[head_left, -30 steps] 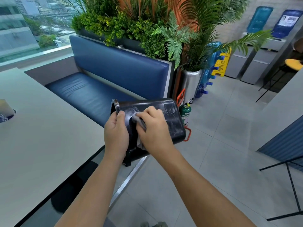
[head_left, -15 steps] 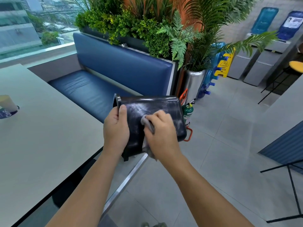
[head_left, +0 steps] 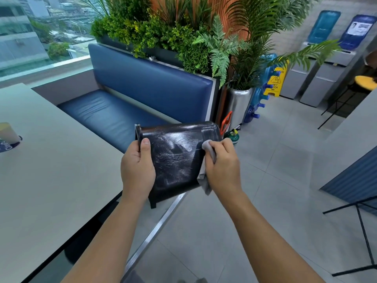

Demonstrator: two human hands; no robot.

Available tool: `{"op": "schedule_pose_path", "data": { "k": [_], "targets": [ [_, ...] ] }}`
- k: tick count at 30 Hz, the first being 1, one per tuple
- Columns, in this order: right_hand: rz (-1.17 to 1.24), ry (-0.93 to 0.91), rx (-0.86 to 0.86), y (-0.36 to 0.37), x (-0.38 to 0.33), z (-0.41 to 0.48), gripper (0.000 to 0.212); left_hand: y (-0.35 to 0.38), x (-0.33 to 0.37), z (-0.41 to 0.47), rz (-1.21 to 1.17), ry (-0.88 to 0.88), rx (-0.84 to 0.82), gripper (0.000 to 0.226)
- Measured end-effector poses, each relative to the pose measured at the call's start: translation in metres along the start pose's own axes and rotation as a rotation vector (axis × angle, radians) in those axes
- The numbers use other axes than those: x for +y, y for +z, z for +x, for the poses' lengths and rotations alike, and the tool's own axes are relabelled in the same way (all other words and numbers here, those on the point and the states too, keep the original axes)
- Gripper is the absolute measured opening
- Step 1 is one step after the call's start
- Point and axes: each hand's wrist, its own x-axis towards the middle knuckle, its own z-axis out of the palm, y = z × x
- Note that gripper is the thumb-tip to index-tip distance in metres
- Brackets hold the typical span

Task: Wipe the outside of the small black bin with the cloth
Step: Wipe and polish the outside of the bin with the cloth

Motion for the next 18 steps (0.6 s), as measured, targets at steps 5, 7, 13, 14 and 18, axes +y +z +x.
{"op": "schedule_pose_path", "data": {
  "k": [5,7,13,14,18],
  "targets": [
    [0.060,-0.163,-0.039,0.021,-0.047,-0.026,0.011,0.010,0.006,-0.003,0.039,0.008,-0.014,0.041],
    [0.077,-0.208,-0.118,0.019,-0.046,-0.044,0.011,0.008,0.003,-0.001,0.037,0.012,-0.013,0.040],
    [-0.021,0.029,-0.025,0.000,0.006,-0.026,0.006,-0.003,-0.001,0.001,0.040,0.021,0.011,0.041],
    [-0.022,0.032,-0.007,0.001,0.004,-0.022,0.006,-0.001,0.000,0.000,0.034,0.015,0.011,0.042],
    [0.030,-0.105,-0.039,0.014,-0.029,-0.033,0.007,0.006,0.005,-0.002,0.032,0.008,0.002,0.041]
  ]
}}
